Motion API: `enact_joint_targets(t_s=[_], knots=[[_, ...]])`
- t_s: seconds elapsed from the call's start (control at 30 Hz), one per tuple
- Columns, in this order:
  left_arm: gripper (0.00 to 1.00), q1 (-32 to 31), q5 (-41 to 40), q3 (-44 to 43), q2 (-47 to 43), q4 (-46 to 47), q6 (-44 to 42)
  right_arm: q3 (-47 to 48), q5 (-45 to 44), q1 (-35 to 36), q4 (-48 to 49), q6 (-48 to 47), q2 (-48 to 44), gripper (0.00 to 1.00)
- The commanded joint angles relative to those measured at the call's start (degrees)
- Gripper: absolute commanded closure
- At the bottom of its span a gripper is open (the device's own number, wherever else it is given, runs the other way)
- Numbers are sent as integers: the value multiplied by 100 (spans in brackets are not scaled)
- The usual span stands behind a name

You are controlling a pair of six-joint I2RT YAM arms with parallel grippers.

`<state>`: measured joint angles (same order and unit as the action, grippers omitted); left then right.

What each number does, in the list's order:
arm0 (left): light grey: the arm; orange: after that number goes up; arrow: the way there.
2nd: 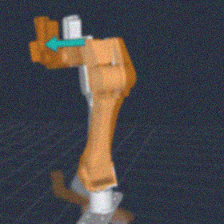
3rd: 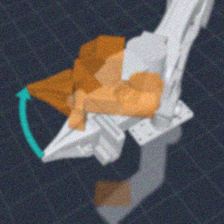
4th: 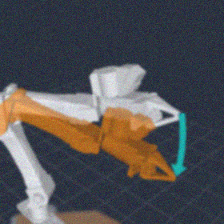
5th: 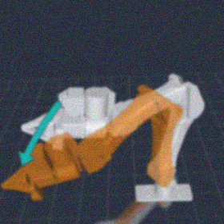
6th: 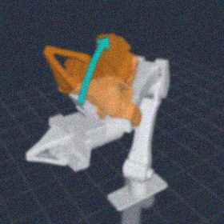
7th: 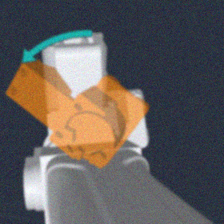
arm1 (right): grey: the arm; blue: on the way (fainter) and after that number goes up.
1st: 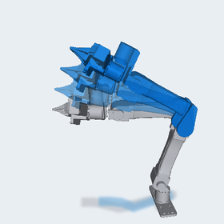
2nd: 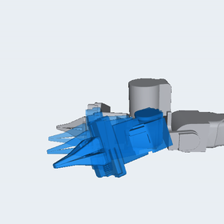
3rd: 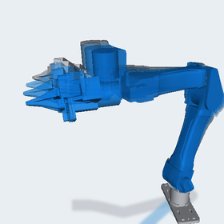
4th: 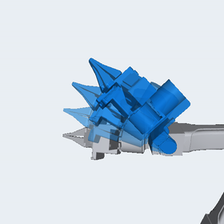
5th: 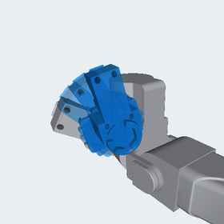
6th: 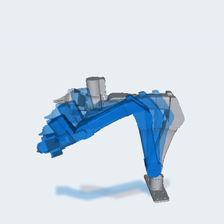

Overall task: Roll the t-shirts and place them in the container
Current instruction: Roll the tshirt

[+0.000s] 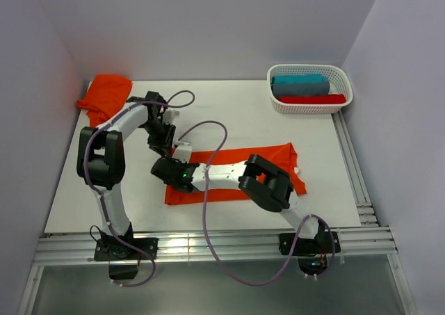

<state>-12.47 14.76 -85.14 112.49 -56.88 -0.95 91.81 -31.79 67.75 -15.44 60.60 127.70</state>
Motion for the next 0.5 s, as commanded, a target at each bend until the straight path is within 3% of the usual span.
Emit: enact_joint_targets(t_s=[0.0, 0.07, 0.17, 0.47], knots=[[59, -27, 299, -406, -95, -16, -107, -1020, 901, -200, 1521, 435, -543, 90], [49, -19, 457, -572, -157, -103, -177, -1392, 1252, -314, 2243, 645, -755, 91], [44, 16, 685, -714, -297, -217, -283, -2008, 1700, -437, 2913, 952, -931, 91], [47, 534, 1616, -4, -719, -192, -766, -3326, 2397, -684, 5355, 1972, -931, 92]])
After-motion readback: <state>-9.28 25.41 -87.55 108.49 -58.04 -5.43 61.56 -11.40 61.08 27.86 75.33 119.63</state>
